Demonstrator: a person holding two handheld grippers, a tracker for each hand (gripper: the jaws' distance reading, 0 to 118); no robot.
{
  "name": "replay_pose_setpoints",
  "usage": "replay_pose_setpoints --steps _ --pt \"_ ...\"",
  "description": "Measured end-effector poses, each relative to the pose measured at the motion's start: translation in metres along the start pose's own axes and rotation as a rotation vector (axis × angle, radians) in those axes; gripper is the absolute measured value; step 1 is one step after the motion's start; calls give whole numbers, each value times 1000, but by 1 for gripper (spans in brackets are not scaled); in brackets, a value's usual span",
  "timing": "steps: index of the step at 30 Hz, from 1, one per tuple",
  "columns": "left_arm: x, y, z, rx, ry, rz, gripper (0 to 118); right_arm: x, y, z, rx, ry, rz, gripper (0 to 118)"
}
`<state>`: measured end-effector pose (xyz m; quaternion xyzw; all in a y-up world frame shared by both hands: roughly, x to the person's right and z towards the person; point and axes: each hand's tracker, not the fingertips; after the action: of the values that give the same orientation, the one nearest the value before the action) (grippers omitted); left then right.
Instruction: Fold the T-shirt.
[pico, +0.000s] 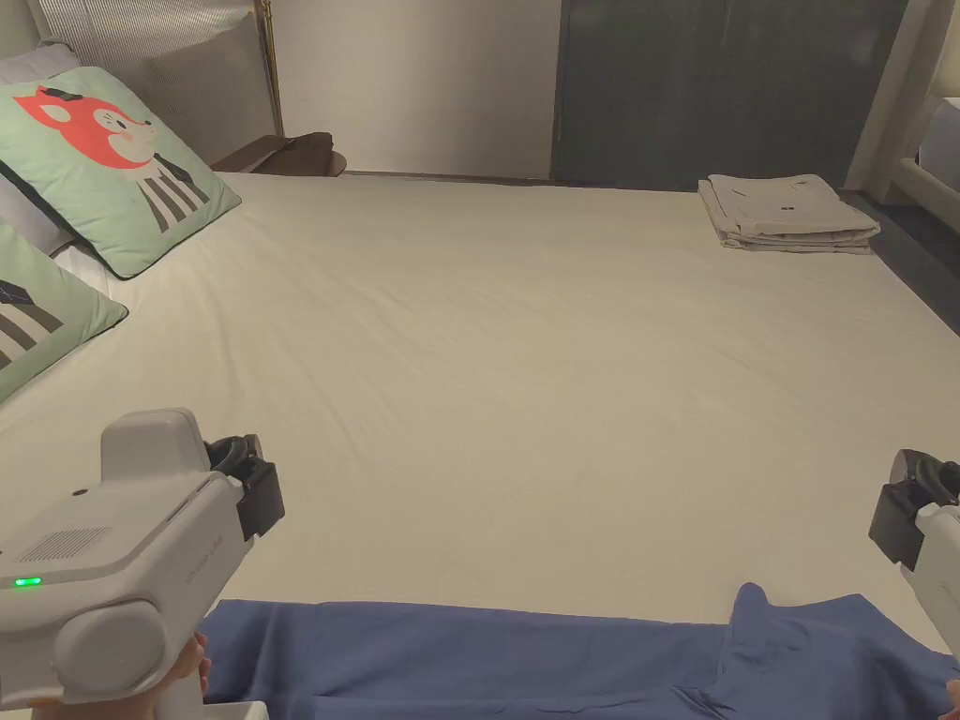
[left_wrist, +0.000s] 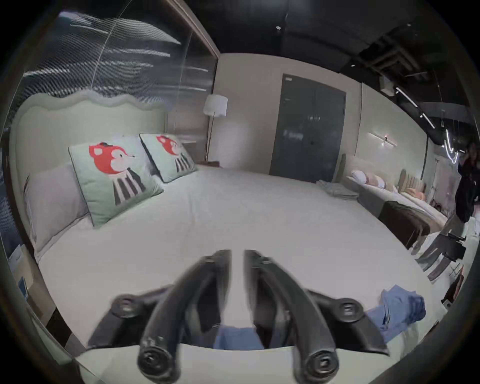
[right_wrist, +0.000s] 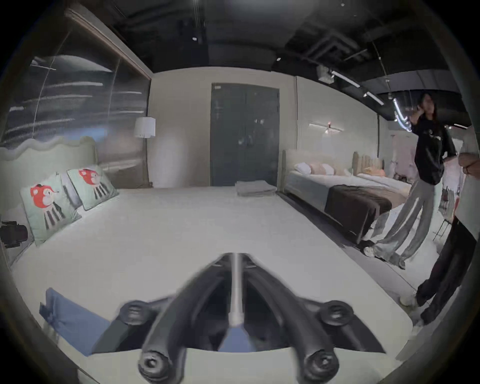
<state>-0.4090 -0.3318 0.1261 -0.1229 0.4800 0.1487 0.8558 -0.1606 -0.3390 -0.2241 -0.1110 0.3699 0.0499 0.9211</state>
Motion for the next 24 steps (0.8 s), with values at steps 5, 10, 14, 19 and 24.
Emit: replay_pose_setpoints --steps 5,10,14,19,24 --pt "-18 3 1 -18 -113 59 0 -13 0 3 22 36 -3 0" --pt "-68 -3 -16 -153 -228 189 0 -23 1 4 20 61 17 0" --pt "-116 -22 -41 -364 -309 298 62 -32 -1 7 7 72 26 0" --pt "-163 -48 -55 -510 -417 458 110 -43 -6 4 -20 84 46 0" --pt "-221 -80 -94 -625 -406 568 110 -53 -14 1 -43 94 56 0"
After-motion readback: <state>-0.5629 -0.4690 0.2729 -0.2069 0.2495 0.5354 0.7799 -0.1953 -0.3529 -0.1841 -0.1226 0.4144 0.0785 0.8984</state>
